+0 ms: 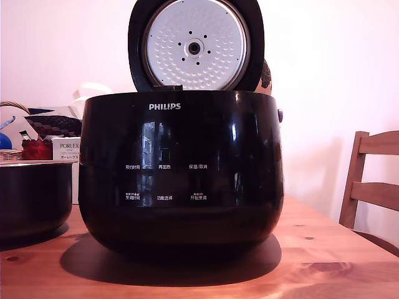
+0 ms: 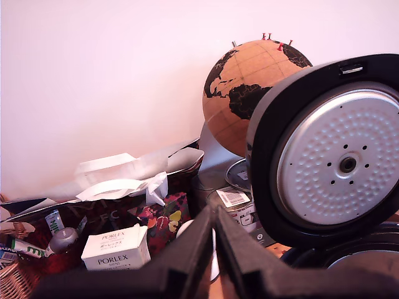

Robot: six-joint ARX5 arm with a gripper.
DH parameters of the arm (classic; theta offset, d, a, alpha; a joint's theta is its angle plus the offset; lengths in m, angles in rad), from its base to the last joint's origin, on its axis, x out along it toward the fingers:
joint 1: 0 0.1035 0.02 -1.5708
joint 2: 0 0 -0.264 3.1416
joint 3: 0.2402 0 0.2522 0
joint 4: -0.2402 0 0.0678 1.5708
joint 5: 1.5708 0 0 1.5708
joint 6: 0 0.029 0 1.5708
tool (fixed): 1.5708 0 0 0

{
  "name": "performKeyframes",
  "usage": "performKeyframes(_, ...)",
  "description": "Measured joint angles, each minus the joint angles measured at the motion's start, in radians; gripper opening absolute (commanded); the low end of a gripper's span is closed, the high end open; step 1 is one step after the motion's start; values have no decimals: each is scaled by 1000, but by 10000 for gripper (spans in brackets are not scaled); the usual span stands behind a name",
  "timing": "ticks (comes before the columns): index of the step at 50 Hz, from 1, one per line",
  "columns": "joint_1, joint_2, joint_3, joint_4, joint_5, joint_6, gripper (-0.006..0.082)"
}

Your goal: Pick up the metallic pot next to the rice cooker

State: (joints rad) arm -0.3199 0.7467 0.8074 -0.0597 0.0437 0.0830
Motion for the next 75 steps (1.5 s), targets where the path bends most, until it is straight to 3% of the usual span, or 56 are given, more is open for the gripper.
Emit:
performKeyframes(10, 0, -5, -13, 196, 0, 0, -24)
performKeyframes(26, 0, -5, -13, 195, -2, 6, -24)
performKeyframes(41, 42, -5, -13, 153, -11, 116, -24)
performKeyframes(53, 55, -5, -13, 81, 65, 268, -24)
performKeyframes(75, 55, -5, -13, 67, 122, 288, -24)
